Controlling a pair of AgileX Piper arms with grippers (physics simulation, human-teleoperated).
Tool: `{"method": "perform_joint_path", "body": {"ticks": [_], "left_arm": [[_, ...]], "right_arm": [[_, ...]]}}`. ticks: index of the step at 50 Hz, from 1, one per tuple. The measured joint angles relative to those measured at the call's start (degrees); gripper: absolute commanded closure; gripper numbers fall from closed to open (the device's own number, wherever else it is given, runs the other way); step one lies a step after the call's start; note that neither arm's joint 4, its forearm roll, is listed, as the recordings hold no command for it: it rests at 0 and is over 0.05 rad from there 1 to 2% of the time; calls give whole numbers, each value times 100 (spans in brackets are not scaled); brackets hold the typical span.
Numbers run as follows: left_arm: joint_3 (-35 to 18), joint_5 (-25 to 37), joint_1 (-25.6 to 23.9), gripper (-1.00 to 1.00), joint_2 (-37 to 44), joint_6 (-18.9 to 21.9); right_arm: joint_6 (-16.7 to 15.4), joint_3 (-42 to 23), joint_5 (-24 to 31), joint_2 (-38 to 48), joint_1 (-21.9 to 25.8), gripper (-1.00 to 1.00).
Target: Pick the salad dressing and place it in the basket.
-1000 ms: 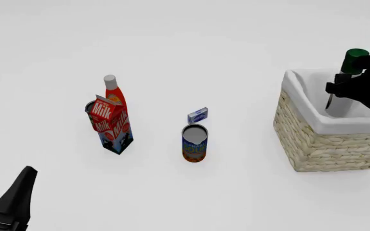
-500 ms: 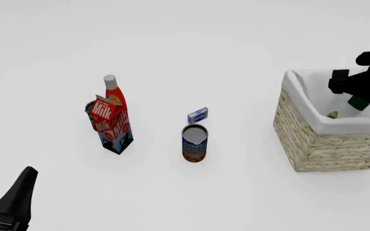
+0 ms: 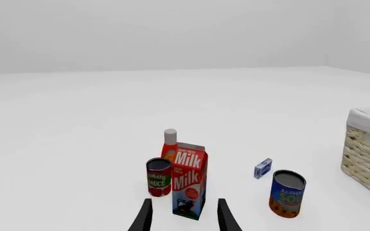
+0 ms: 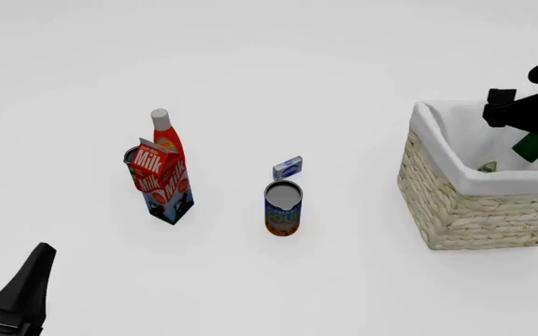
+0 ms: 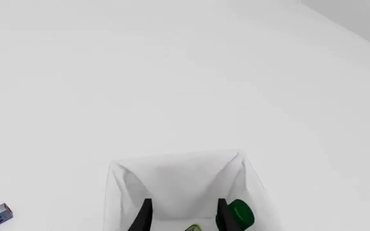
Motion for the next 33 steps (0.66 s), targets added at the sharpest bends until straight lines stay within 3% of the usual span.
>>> {"method": "perform_joint_path", "body": {"ticks": [15, 33], "left_arm": [[-9, 5, 13, -100, 0, 0], [-101, 41, 49, -100, 0, -7]], "right_arm": [[77, 424, 382, -1317, 271, -100], [143, 1561, 752, -3407, 536, -100]]}}
